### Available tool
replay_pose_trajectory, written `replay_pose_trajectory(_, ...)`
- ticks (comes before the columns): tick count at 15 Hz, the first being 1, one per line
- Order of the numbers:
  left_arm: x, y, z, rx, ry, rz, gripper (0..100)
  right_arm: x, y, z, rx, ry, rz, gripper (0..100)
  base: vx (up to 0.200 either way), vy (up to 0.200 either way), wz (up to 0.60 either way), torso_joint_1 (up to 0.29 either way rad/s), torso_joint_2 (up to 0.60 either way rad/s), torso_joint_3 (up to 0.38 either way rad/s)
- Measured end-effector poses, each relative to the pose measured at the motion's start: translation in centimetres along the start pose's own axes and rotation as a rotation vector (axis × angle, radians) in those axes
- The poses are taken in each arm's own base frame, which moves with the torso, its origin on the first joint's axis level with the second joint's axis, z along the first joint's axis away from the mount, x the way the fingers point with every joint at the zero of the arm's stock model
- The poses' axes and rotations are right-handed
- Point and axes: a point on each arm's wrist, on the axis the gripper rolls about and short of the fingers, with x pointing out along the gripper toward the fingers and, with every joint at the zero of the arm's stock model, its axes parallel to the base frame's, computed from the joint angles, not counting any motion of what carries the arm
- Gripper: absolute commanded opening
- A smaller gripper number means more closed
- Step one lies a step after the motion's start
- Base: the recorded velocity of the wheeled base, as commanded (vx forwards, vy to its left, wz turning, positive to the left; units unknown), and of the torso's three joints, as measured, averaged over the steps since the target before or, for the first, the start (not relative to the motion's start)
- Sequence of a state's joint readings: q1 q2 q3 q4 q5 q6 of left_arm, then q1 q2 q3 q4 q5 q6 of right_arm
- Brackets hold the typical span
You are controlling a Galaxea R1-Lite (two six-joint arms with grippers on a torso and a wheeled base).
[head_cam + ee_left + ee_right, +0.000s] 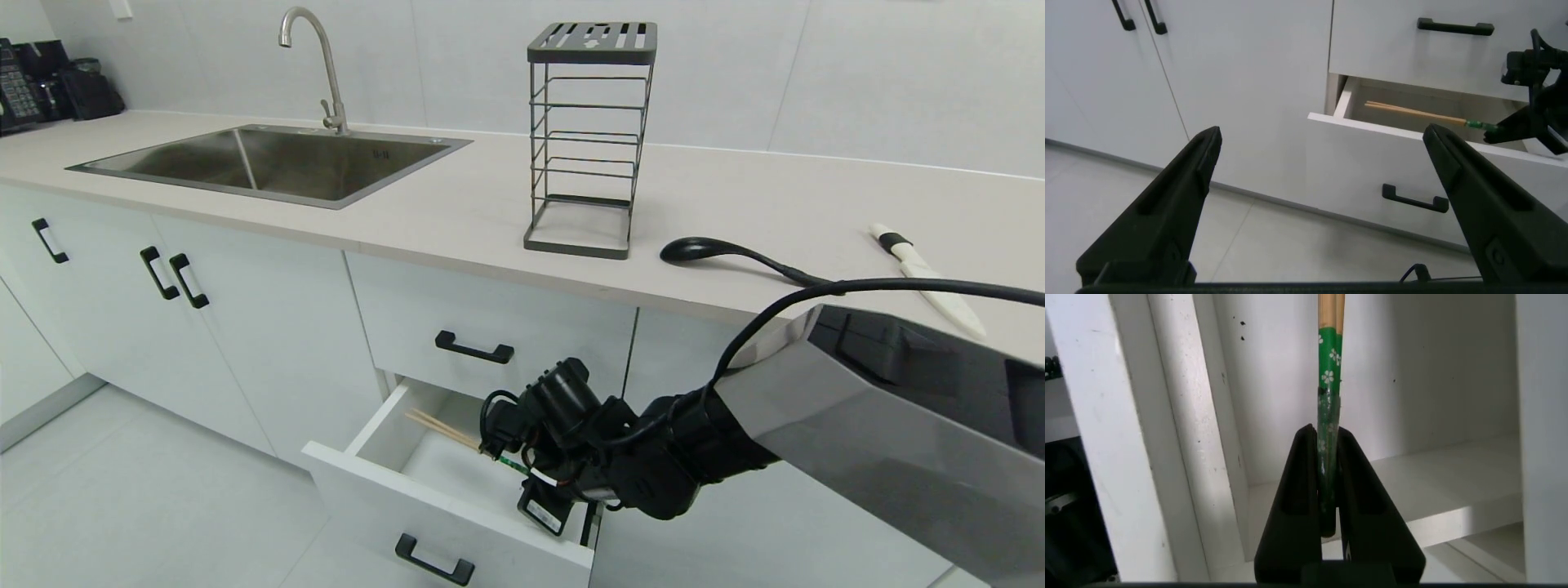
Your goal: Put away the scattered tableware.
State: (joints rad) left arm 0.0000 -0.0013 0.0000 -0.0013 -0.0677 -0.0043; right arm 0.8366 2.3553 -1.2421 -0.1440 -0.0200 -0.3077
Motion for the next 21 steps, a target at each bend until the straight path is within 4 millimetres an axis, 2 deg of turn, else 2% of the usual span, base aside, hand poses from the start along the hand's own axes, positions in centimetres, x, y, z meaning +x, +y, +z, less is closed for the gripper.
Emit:
replay_pose_trajectory(16, 0.0, 0.0, 0.0, 0.0, 0.0, 0.0, 100, 2.5, 0.1, 0.1, 0.002, 0.012, 0.001, 0, 0.0, 0.0, 0.0, 0.0, 0.0, 0.0)
replay_pose_trajectory(21, 0.0, 0.0, 0.0, 0.0, 0.0, 0.0, 100, 3.4, 1.8, 0.0, -0.019, 0.013, 0.075, 0, 0.0, 0.0, 0.0, 0.0, 0.0, 0.0)
